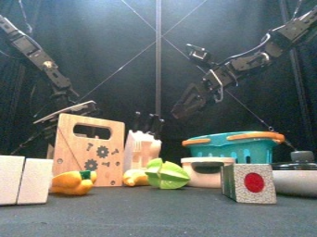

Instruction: Grab squash half

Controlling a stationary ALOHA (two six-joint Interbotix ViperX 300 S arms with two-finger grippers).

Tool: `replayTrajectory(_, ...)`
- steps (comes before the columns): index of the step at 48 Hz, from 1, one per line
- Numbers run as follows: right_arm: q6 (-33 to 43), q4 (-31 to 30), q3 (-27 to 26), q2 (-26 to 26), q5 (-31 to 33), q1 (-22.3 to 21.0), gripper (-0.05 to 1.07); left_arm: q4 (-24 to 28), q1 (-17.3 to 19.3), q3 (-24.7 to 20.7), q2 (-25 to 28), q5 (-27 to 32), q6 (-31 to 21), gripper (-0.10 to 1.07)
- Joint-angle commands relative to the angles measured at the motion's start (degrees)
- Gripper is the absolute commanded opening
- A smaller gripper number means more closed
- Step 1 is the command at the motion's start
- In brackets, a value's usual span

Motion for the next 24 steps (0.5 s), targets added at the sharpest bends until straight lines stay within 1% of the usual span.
replayTrajectory(1, 0.0, 0.2, -0.8, -1.1, -0.3, -0.1, 0.91, 4.3, -0.1, -2.0, 1.5, 0.3, -4.9, 0.95)
replayTrajectory(4, 0.0, 0.1, -0.8, -1.1, -0.3, -0.1, 0.91, 6.9, -0.2, -2.5, 2.5, 0.5, -8.0, 0.95)
replayTrajectory(8, 0.0, 0.2, -0.6, -1.1, -0.3, -0.1, 0.91, 11.3, -0.5, -3.5, 4.5, 1.8, -13.4, 0.95)
replayTrajectory(10, 0.0, 0.1, -0.6, -1.1, -0.3, 0.0, 0.91, 12.6, -0.9, -3.8, 4.9, 2.4, -15.0, 0.95)
replayTrajectory(16, 0.0, -0.1, -0.6, -1.1, -0.3, 0.0, 0.91, 14.4, -1.5, -3.5, 5.0, 3.9, -17.9, 0.95)
replayTrajectory(24, 0.0, -0.2, -0.6, -1.0, -0.3, -0.1, 0.91, 15.0, -1.8, -3.0, 5.1, 7.6, -19.9, 0.95)
